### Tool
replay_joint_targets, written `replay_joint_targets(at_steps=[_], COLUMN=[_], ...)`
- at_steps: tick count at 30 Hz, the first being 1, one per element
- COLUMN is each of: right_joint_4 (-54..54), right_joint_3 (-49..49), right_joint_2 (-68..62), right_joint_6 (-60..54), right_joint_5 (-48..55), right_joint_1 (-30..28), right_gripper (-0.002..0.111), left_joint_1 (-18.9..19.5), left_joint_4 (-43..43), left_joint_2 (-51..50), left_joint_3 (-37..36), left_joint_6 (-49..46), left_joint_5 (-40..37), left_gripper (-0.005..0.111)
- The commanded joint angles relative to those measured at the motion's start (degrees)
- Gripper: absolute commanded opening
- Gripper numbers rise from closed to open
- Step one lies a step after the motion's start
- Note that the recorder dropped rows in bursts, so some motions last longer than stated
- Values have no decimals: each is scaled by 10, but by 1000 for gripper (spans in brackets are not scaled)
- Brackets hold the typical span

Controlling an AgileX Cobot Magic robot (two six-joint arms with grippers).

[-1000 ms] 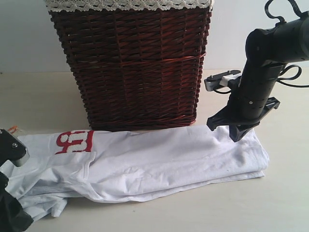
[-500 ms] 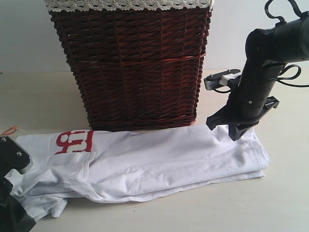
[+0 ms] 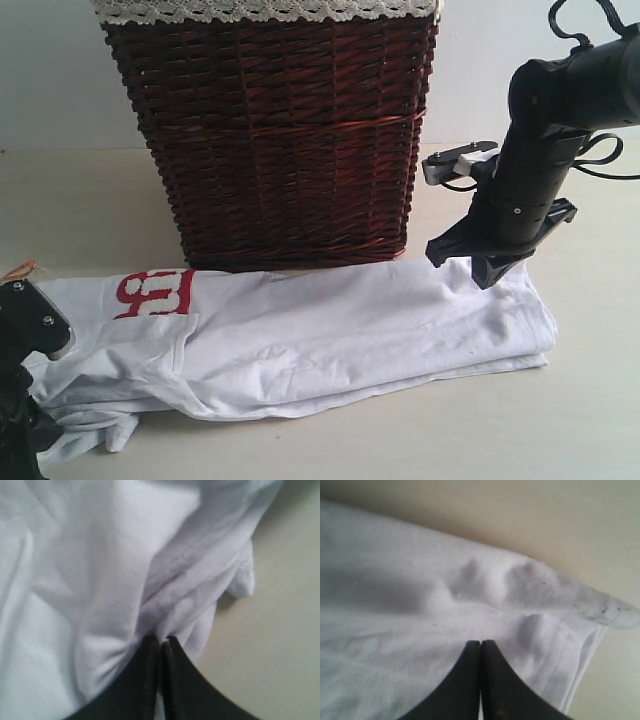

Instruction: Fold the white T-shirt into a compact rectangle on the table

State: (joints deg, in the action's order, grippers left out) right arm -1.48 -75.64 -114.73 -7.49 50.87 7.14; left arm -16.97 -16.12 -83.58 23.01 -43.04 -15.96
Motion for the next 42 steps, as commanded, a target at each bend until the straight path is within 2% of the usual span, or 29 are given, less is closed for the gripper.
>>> replay_joint_targets(at_steps=[1, 7, 10, 12, 13, 14, 15, 18, 20, 24, 26, 31, 34, 38, 40, 42], right_joint_4=[1, 0, 0, 0, 0, 0, 0, 0, 1, 1, 0, 0, 0, 0, 0, 0], right_joint_3=[3, 3, 3, 3, 3, 3, 3, 3, 3, 3, 3, 3, 3, 3, 3, 3], right_joint_2=[7, 7, 7, 7, 7, 7, 7, 7, 7, 7, 7, 7, 7, 7, 7, 7], right_joint_6=[-4, -4, -4, -4, -4, -4, -4, -4, -4, -4, -6, -14, -14, -14, -14, -14], right_joint_5=[-2, -1, -2, -2, -2, -2, 0, 15, 19, 21, 21, 13, 11, 9, 9, 6], right_joint_1=[-3, -3, -3, -3, -3, -3, -3, -3, -3, -3, -3, -3, -3, -3, -3, -3], right_gripper=[0, 0, 0, 0, 0, 0, 0, 0, 0, 0, 0, 0, 0, 0, 0, 0], left_joint_1=[-3, -3, -3, -2, 5, 12, 26, 32, 10, -25, -26, -34, -43, -43, -43, -43], left_joint_4=[-5, -7, 2, 31, 37, 38, 39, 20, -19, -28, -31, -106, -112, -89, -106, -116], left_joint_2=[29, 114, 138, 138, 129, 120, 95, 61, 79, 168, 212, 226, 214, 170, 151, 134], left_joint_3=[18, 83, 84, 79, 70, 66, 63, 65, 65, 65, 64, 49, 36, 10, 9, 8], left_joint_6=[0, -18, -56, -55, -43, -43, -44, -45, -46, -46, -54, -104, -161, -165, -165, -168], left_joint_5=[-77, -277, -328, -269, -168, -121, -71, -77, -140, -329, -382, -383, -355, -275, -243, -177], left_gripper=[0, 0, 0, 0, 2, 5, 14, 37, 51, 51, 51, 51, 51, 51, 51, 51])
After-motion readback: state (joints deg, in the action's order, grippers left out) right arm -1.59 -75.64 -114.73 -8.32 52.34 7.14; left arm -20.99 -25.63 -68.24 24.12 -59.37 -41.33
